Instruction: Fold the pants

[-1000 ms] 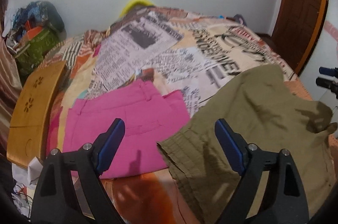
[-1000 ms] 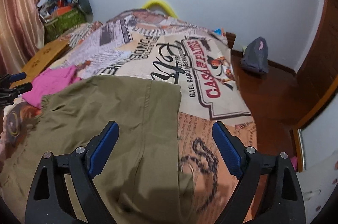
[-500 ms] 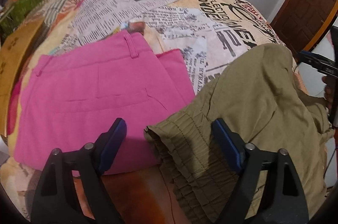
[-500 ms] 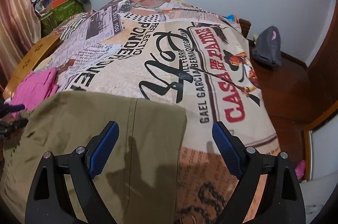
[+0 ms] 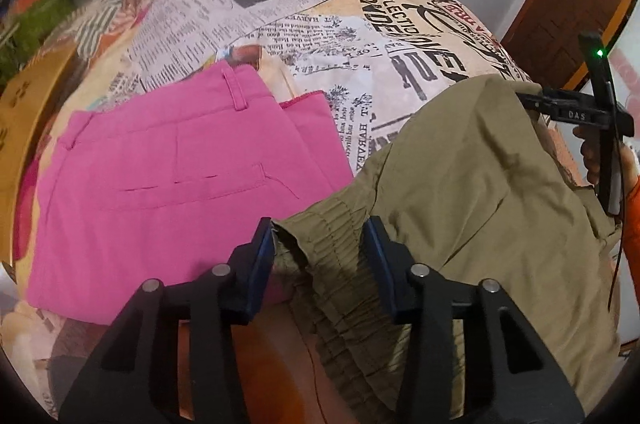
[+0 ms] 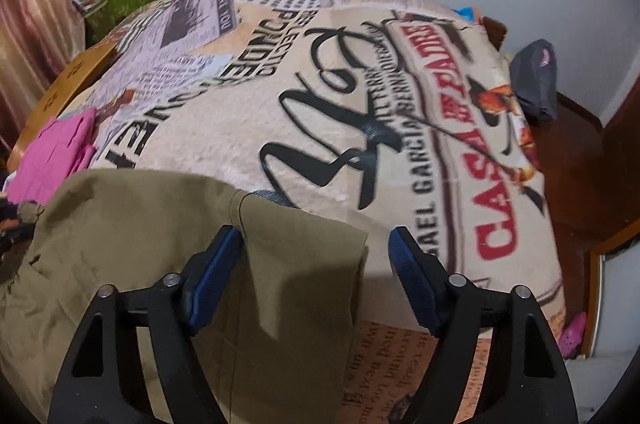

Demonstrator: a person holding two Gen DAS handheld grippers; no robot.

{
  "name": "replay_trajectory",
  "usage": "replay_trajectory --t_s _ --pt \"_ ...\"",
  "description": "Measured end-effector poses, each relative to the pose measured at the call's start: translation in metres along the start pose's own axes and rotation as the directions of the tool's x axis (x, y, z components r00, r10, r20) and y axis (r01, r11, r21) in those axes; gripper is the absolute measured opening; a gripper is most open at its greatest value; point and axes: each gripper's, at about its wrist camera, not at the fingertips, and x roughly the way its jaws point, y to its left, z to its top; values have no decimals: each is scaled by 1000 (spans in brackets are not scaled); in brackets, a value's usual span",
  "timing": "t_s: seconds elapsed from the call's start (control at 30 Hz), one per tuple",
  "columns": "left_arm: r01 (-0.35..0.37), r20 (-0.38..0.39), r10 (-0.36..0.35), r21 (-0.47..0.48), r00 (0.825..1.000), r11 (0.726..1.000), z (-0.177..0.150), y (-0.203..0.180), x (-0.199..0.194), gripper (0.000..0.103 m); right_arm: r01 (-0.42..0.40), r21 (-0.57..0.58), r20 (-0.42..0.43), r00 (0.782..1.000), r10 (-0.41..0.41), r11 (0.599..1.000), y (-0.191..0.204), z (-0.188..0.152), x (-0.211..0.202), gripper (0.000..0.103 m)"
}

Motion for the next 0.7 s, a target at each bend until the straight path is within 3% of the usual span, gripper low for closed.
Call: replay_trajectory --t_s 0.13,0.2,0.23,0.27,0.3,0.4,0.7 --pt "-5 10 5 -2 1000 1000 0 2 -4 42 -43 22 38 998 42 999 3 -1 -5 45" --pt "-5 16 5 -14 1000 1000 1 3 -6 39 -54 36 51 997 52 998 4 -1 -7 19" --pt "-2 20 3 -23 1000 1000 1 3 -8 38 -42 39 56 998 40 998 4 -2 -9 16" --pt "5 26 -4 -33 1000 999 1 4 -12 34 -39 38 64 997 36 999 6 -2 -12 15" --pt "5 31 -4 -36 1000 999 1 4 -14 18 -30 32 78 997 28 999 8 -3 -15 14" --pt "5 41 -3 -36 999 999 4 3 -21 10 16 6 104 994 -16 1000 13 -3 -26 13" --pt "-34 122 35 -11 992 999 24 -3 -55 9 96 9 204 974 -96 995 19 17 -69 13"
